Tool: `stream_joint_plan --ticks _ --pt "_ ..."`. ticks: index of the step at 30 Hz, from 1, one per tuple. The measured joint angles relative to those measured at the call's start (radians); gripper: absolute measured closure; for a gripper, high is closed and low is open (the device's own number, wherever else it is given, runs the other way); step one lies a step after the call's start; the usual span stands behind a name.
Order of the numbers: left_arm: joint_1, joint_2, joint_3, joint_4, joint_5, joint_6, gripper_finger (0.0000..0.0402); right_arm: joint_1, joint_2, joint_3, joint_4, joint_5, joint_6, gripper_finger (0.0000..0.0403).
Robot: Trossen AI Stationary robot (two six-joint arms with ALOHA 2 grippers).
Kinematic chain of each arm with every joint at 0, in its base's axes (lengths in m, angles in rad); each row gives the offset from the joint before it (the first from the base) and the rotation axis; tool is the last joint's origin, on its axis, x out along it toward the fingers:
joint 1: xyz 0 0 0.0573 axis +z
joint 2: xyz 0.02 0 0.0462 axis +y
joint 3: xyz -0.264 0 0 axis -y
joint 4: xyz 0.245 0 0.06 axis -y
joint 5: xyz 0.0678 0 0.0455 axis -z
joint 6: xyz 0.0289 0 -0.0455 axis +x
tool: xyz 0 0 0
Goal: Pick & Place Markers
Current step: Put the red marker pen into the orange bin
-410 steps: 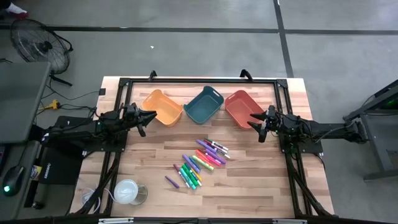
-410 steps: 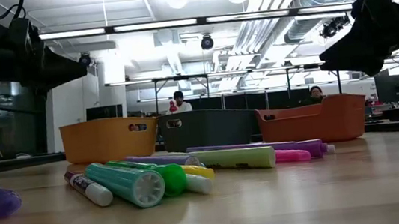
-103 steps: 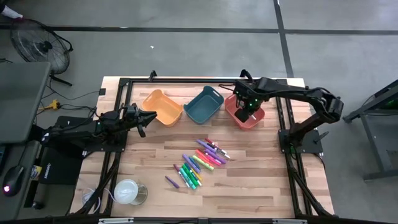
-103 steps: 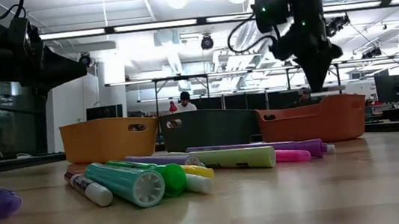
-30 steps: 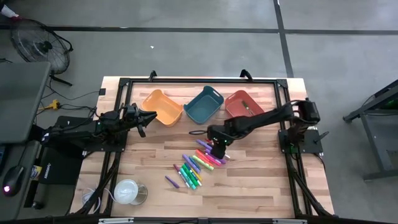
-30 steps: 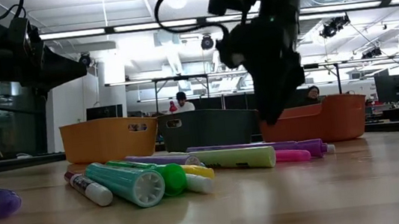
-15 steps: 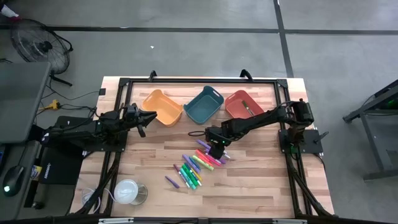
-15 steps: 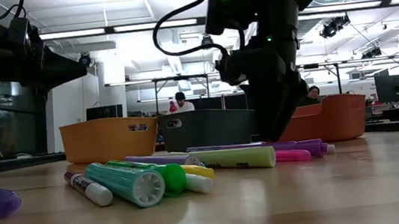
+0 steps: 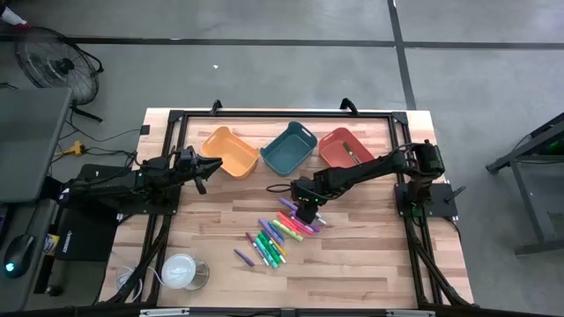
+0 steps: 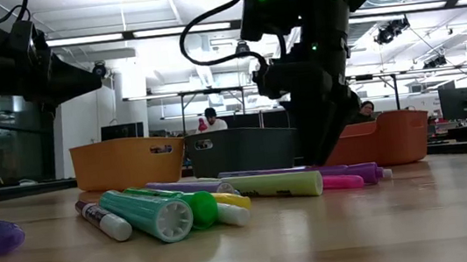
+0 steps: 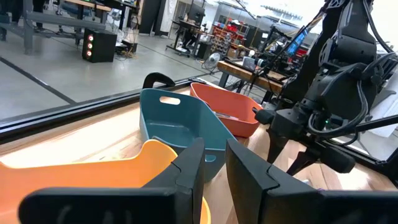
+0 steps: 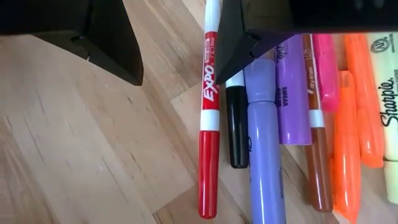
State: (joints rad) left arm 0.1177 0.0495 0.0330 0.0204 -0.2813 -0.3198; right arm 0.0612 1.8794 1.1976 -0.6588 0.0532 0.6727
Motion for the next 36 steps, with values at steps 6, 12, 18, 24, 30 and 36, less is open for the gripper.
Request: stream_joint_plan --ticks 6,12,18,24,30,36 --pt "0.000 0.000 0.000 0.000 0.000 0.000 0.0340 0.000 0.033 0.000 0.015 -0.037 0.001 0.0217" --pt "0.000 0.000 0.000 0.000 0.000 0.000 0.0340 -0.002 0.039 0.000 0.014 -0.033 0.003 0.0217" --pt "0.000 0.000 0.000 0.000 0.000 0.000 0.0340 -0.005 0.039 0.000 -0.026 0.017 0.003 0.0217" --pt "0.000 0.000 0.000 0.000 0.000 0.000 0.0340 -0.036 0.039 0.000 -0.050 -0.014 -0.024 0.0218" --pt "0.000 0.000 0.000 0.000 0.000 0.000 0.0340 -0.074 0.038 0.000 -0.062 -0.053 -0.025 0.0218" --pt "0.000 0.000 0.000 0.000 0.000 0.000 0.0340 -0.094 0.059 0.002 -0.068 -0.066 -0.023 0.0218"
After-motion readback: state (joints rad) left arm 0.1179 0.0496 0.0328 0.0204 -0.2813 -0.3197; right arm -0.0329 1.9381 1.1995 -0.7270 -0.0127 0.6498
